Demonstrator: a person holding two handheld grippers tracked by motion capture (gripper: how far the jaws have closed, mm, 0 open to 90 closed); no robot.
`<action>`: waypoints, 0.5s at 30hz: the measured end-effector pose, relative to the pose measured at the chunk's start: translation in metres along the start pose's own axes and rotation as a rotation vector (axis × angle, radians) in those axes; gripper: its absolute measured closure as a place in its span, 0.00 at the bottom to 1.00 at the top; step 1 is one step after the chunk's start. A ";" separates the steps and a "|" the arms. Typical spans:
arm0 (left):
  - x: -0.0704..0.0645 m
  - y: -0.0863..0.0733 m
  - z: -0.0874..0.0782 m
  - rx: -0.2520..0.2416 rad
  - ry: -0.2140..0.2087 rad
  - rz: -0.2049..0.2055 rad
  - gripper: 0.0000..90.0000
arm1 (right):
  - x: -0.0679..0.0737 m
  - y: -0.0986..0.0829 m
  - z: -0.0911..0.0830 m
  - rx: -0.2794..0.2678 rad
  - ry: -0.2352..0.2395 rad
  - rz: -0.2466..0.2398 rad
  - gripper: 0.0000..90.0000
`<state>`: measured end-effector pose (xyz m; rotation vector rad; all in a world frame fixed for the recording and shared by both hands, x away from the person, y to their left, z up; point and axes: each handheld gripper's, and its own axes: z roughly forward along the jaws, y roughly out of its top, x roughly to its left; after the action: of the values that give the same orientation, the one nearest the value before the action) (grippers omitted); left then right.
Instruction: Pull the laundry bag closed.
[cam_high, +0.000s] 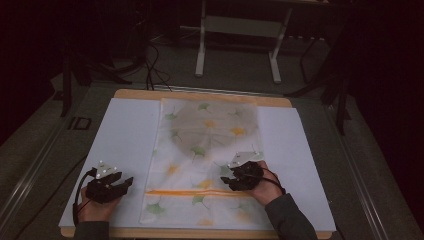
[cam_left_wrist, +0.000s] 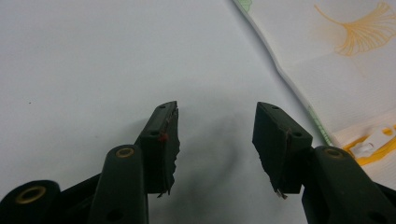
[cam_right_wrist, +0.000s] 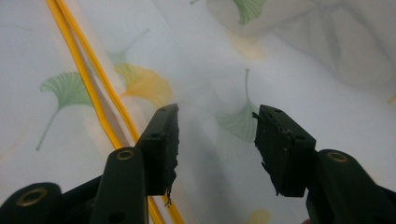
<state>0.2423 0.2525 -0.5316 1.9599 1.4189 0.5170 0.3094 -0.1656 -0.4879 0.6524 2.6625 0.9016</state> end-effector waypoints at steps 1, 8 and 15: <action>0.000 0.000 0.000 -0.001 -0.002 -0.001 0.56 | 0.001 0.001 0.001 -0.001 0.003 0.001 0.55; 0.000 0.000 0.000 0.002 -0.002 0.001 0.56 | 0.007 0.013 0.007 -0.005 0.022 -0.023 0.55; 0.001 0.000 0.000 0.002 -0.001 -0.012 0.55 | 0.013 0.023 0.012 -0.013 0.037 -0.040 0.55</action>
<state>0.2426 0.2538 -0.5312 1.9511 1.4303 0.5091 0.3102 -0.1364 -0.4838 0.5822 2.6899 0.9284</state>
